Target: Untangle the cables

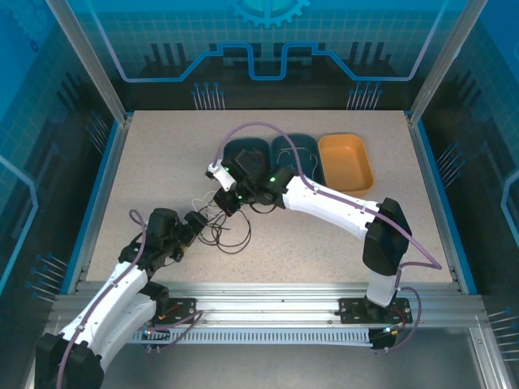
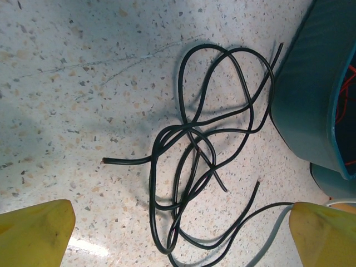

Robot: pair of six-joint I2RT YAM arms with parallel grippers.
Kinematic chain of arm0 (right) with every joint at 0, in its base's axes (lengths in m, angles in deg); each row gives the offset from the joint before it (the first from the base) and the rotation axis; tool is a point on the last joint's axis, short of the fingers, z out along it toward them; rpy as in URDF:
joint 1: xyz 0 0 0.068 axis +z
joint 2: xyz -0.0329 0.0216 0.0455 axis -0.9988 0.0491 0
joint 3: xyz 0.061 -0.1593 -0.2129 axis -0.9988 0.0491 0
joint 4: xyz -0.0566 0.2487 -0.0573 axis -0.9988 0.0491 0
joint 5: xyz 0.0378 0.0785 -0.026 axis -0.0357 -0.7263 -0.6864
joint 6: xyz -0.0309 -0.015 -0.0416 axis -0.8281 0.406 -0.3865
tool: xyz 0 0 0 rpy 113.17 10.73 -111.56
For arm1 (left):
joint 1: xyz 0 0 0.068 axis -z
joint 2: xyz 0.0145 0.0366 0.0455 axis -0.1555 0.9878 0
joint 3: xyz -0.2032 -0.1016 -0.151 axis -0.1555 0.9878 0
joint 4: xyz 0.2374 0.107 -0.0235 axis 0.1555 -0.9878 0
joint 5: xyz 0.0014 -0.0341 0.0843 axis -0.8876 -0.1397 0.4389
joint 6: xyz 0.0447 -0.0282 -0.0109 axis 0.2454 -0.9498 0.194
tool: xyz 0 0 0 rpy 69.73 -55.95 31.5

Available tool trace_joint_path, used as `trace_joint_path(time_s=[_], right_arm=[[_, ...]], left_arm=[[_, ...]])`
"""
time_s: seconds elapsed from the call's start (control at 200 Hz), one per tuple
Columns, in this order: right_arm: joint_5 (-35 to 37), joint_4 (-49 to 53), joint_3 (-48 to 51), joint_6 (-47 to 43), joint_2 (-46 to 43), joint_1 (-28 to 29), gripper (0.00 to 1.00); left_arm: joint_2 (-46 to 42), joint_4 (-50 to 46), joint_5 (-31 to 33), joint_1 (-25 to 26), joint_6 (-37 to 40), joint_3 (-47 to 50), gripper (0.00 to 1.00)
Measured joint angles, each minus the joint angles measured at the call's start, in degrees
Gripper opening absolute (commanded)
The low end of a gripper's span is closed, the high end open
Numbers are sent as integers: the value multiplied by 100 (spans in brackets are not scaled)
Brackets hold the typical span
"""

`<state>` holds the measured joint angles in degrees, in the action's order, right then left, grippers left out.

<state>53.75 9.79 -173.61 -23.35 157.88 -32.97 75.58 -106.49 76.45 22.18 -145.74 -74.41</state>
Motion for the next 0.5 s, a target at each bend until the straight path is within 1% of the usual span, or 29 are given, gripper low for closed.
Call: trace_joint_path(time_s=[0.26, 0.495], right_arm=[[-859, -713, 509, 155, -667, -273, 0], [-1224, -1318, 691, 173, -1209, -291, 0]], left_arm=[[4, 17, -31, 0, -2, 0, 98], [4, 63, -33, 0, -4, 0, 96]])
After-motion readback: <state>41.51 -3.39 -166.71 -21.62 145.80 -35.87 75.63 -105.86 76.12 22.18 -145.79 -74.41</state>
